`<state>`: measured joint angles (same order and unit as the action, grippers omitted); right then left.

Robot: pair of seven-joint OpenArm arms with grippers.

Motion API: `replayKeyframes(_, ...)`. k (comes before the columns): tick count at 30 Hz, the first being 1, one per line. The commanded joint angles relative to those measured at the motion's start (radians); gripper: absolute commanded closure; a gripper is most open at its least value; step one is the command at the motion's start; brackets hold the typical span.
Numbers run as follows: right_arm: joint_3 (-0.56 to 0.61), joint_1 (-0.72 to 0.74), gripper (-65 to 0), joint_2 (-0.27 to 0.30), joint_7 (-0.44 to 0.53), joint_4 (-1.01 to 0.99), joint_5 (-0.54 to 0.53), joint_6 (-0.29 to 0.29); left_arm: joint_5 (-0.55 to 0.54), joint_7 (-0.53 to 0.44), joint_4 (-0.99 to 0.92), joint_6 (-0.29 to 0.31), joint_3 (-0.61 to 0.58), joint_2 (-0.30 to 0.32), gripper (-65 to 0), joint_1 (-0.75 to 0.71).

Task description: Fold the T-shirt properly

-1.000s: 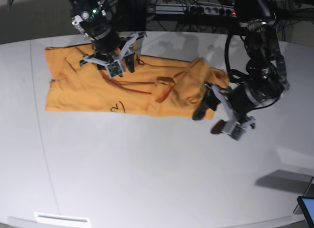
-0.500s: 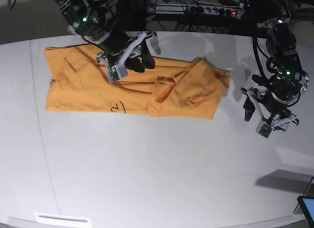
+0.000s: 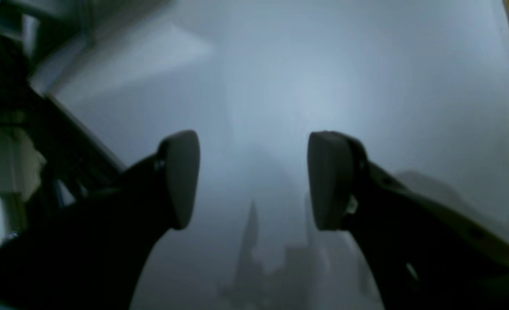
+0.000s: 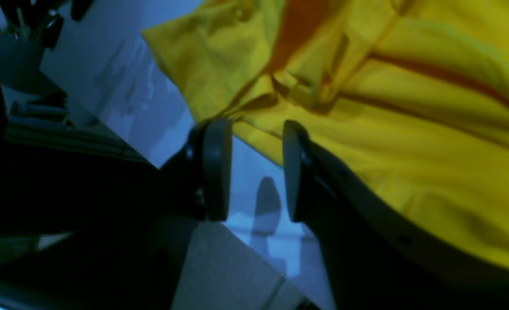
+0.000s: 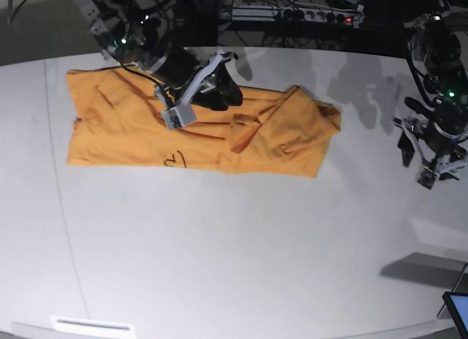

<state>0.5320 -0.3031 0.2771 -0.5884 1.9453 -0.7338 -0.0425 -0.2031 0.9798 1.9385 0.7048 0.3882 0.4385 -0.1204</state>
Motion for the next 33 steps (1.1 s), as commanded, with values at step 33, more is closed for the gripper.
replayKeyframes(33, 0.153, 0.281, -19.7, -0.014, -0.423, -0.047, -0.005, -0.198, -0.014, -0.015, 0.019, -0.007, -0.036, -0.030, -39.0, -0.005)
